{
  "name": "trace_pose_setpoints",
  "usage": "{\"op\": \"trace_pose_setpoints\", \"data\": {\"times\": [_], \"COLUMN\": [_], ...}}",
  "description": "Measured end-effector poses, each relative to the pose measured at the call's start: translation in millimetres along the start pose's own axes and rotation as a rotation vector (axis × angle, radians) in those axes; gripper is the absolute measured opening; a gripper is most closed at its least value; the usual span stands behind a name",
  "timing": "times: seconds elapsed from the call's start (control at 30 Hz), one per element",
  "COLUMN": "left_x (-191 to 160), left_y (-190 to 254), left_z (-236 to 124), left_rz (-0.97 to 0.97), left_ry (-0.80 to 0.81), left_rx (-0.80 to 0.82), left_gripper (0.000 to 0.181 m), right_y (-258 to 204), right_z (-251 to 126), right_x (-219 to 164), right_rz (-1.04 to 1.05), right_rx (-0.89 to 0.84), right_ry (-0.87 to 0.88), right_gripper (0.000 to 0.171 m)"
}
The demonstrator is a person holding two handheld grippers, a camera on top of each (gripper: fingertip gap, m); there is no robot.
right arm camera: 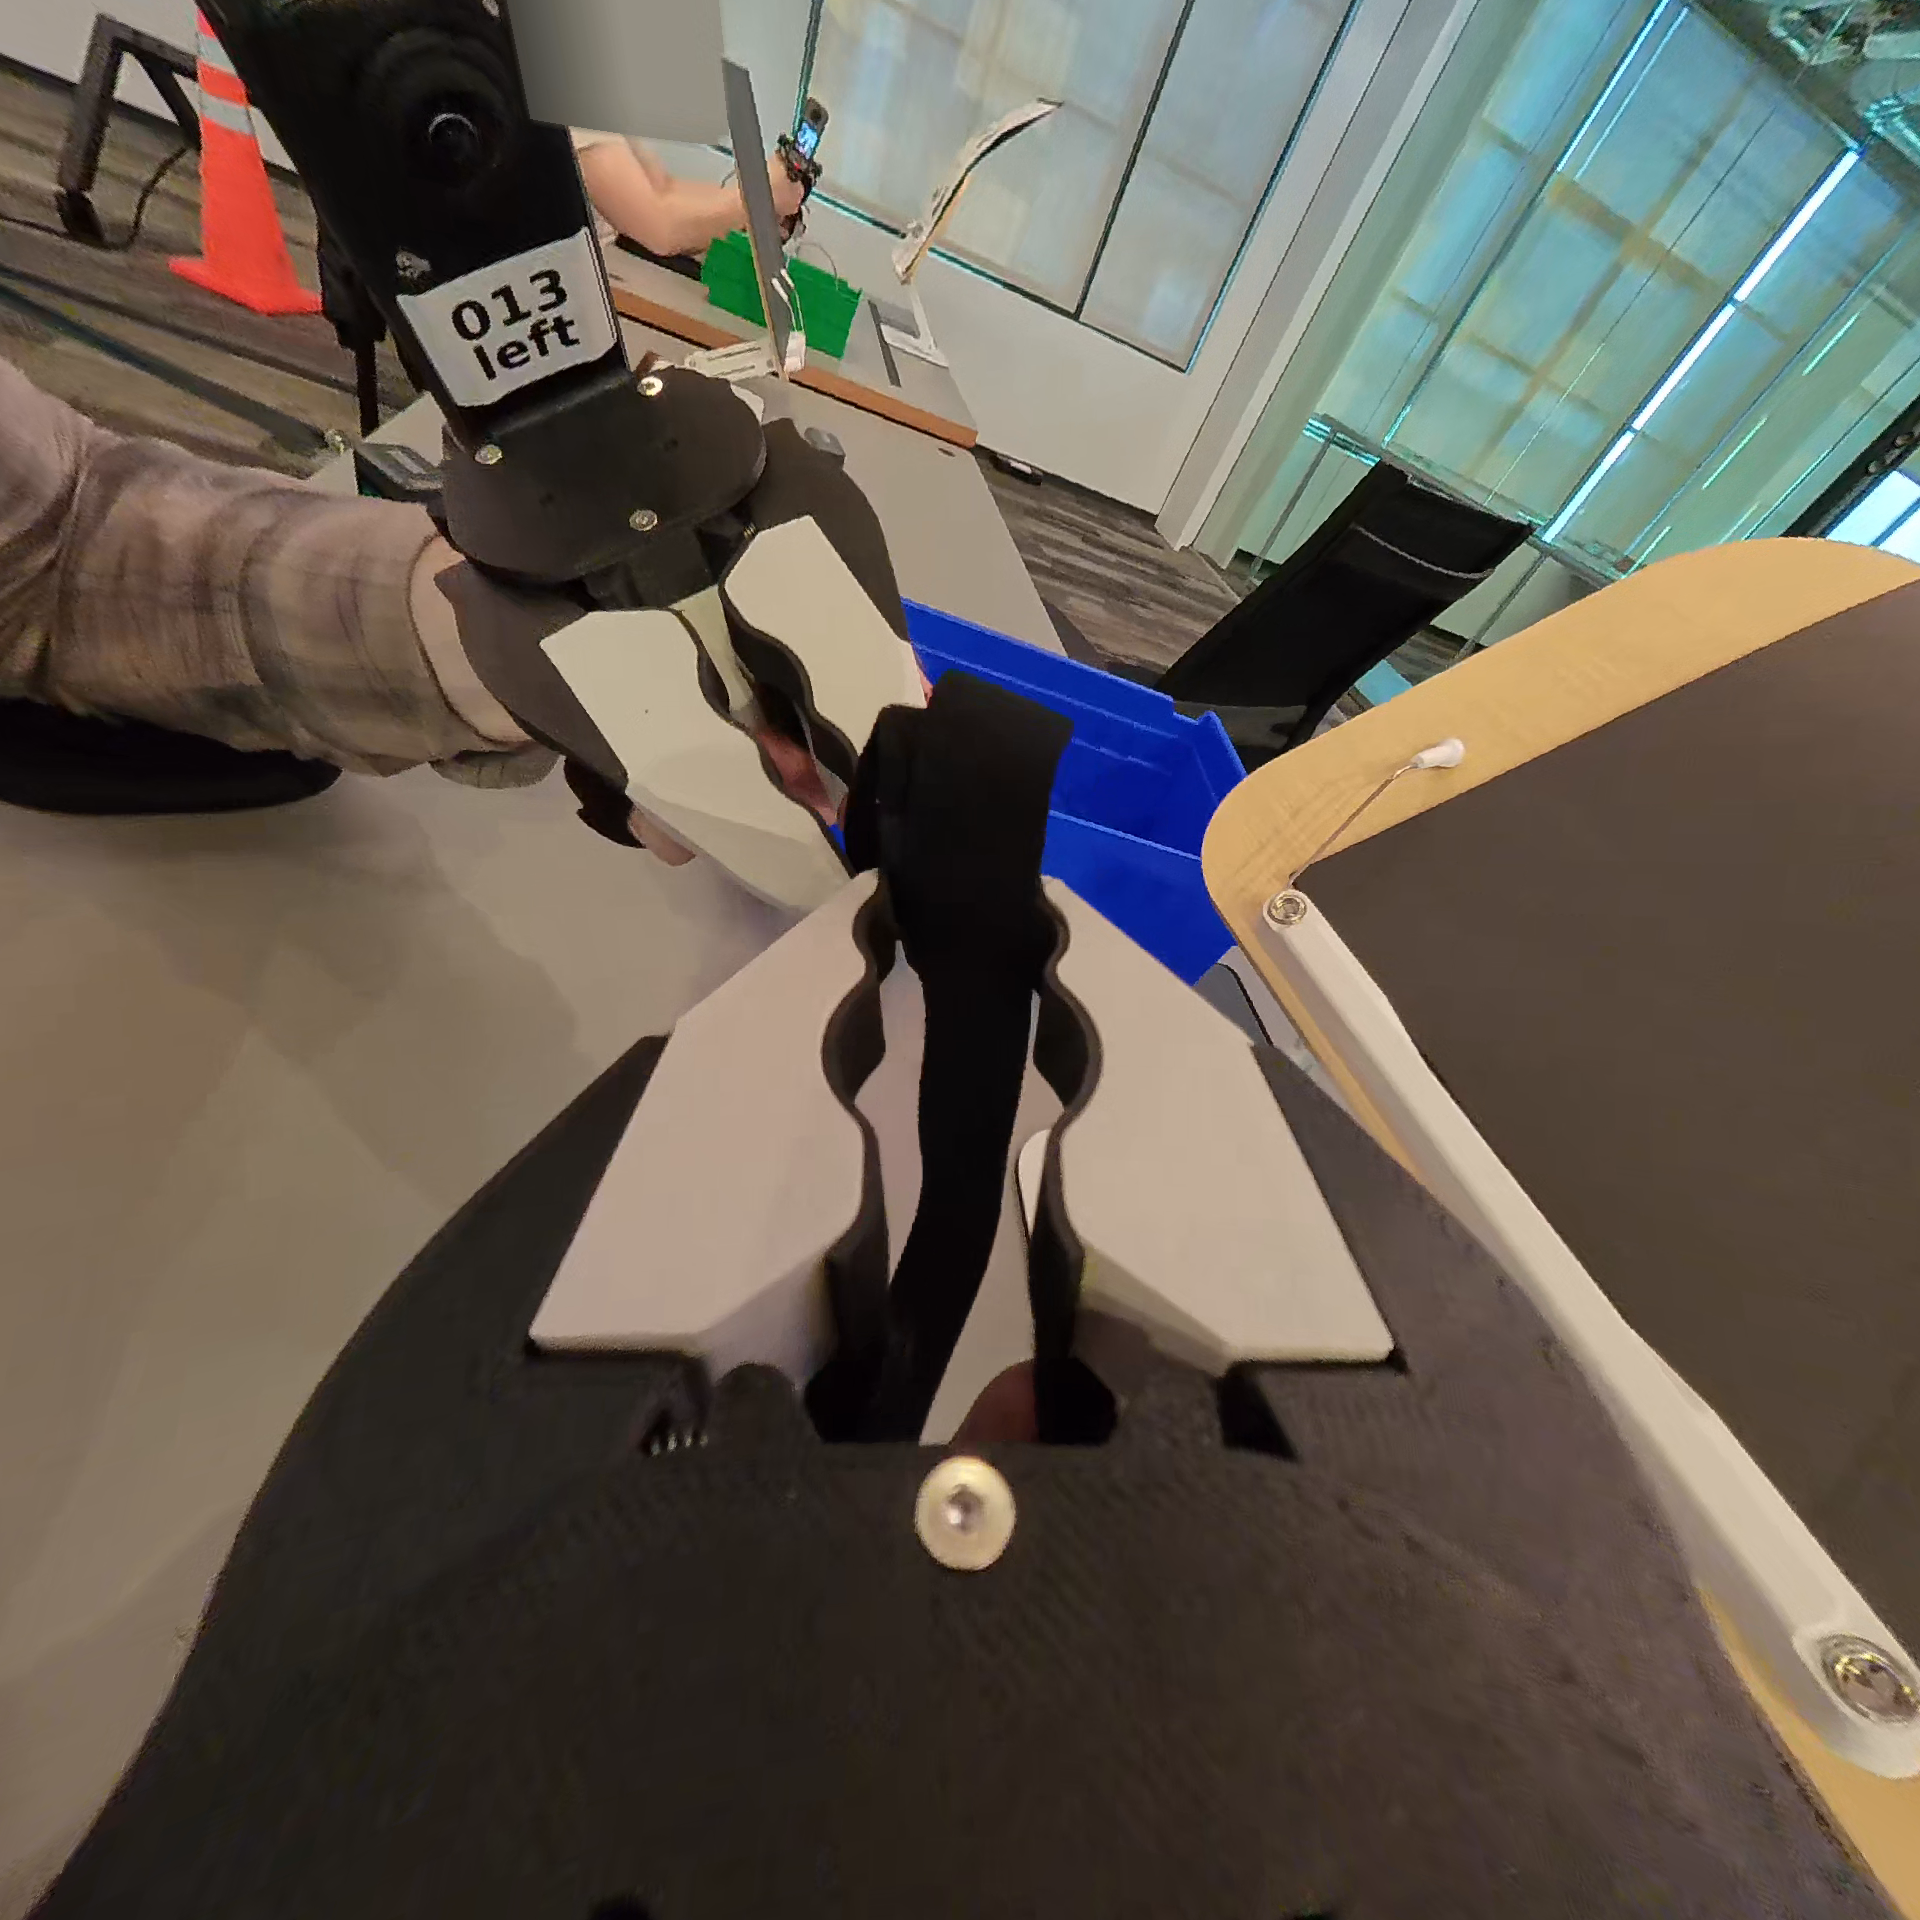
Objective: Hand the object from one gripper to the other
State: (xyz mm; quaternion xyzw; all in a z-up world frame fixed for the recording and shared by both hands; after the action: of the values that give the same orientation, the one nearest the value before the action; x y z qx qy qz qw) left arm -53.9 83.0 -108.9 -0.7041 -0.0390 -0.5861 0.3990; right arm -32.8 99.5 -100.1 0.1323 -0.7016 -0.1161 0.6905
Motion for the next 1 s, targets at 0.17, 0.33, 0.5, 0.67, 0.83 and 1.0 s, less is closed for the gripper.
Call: {"op": "trace_pose_setpoints", "data": {"times": [0.17, 0.33, 0.5, 0.67, 0.83, 1.0], "left_x": [0.2, -0.3, 0.8, 5.0, 2.4, 3.3], "left_y": [-1.3, -2.1, -2.7, -8.1, -7.4, -9.0], "left_z": [-0.7, -0.8, -1.1, -3.5, -2.9, -4.1], "left_rz": [-0.003, -0.011, -0.057, -0.13, -0.105, -0.154], "left_ry": [0.007, 0.006, 0.032, 0.081, 0.056, 0.081], "left_rx": [0.004, 0.009, 0.004, 0.018, 0.021, 0.01], "left_gripper": [0.007, 0.007, 0.007, 0.007, 0.006, 0.006], "right_y": [-0.5, -0.8, 0.0, 2.4, 1.9, 3.5], "right_z": [1.0, 1.2, 1.4, 4.3, 4.1, 4.7], "right_x": [1.1, 1.5, 3.9, 10.6, 8.3, 11.9], "right_rz": [-0.007, -0.027, -0.026, -0.019, -0.031, -0.049], "right_rx": [-0.005, -0.011, -0.021, -0.056, -0.051, -0.085], "right_ry": [0.003, 0.001, 0.015, 0.067, 0.046, 0.022], "right_gripper": [0.02, 0.018, 0.02, 0.02, 0.02, 0.023]}}
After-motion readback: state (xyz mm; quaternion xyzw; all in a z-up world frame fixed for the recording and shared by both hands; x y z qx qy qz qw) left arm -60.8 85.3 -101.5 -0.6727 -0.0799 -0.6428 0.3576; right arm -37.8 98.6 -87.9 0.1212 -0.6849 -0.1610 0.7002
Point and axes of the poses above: each gripper's, where its closed fingertips meet, z out along the fingers, x out of its top, y = z × x across the jaws, the point moved 2 cm from there along -z, back along the fingers, and after that the axes turned 9 degrees about y, right-handed, at the moved point
